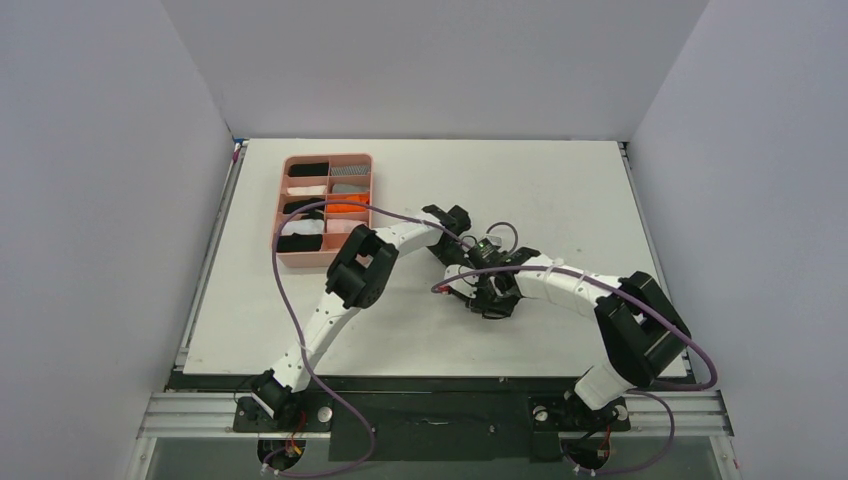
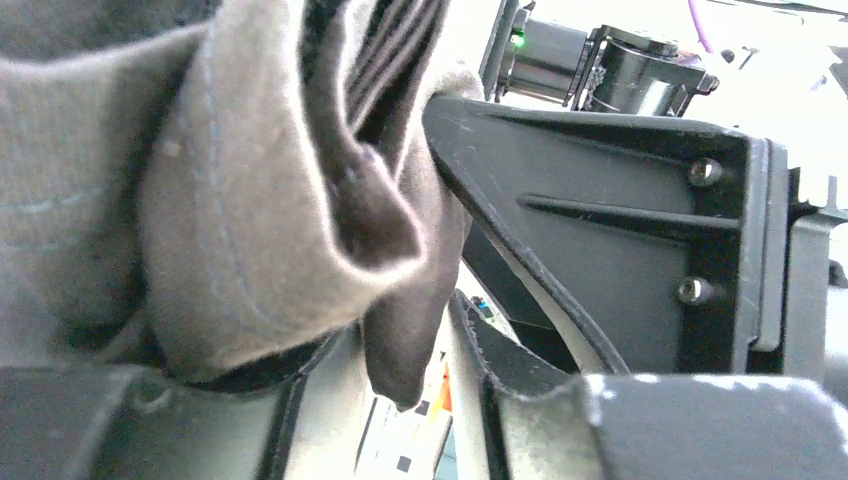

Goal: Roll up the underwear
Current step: Roll the underwear to the center of the board.

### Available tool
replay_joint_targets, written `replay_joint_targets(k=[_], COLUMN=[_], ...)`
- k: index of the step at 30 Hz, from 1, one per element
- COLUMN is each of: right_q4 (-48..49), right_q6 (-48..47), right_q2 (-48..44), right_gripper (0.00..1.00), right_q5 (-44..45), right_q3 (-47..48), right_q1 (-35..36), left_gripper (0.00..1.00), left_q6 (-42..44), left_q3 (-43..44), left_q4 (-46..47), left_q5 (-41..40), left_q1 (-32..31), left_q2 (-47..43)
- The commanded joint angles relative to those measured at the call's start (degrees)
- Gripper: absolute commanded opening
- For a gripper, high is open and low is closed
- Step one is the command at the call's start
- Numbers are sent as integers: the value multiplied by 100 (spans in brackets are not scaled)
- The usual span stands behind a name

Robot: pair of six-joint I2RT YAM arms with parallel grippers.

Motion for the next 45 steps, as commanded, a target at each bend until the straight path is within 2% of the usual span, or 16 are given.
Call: replay_joint_targets(k=[1,6,10,20,25,27,29,34,40,45], right_q4=[-568,-844,-1014,-1403,-1839,-2046,-2263,-2930,-3820,-4779], right_q6=[181,150,46,-190,-493,-623,-762,-1185,-1790,-2390], right_q2=[146,149,278,482,899,1076,1263,1877,2718,3366], right_gripper=[0,0,0,0,0,0,0,0,0,0], right_q5=[-1001,-1381,-1662,-2249,-2635,-2858,-3033,-3493,-3838,-4134], right_q3=[-79,5,103,324,647,849,1062,1675,2366,3046], right_q1=[-100,-245,-471,-876,-1232,-1420,-1581,-1900,-2121,-2275], left_gripper=[34,48,55,59,60,60,60,70,73,76], left_q6=[305,299,308,401,618,631,450,-46,-183,96], left_q3=[-6,2,-81,-329,-574,-854,-1508,-2603,-3379,-3912], left_q4=[-98,-86,-47,16,104,330,810,2259,2983,3347], left_q5=[-877,-845,-817,-946,-927,-921,-853,-944,-1022,-1263], left_q1=[135,304,499,867,974,1012,1088,1224,1321,1326], left_q2=[113,-76,-272,-650,-933,-1159,-1476,-2457,-3108,-3644])
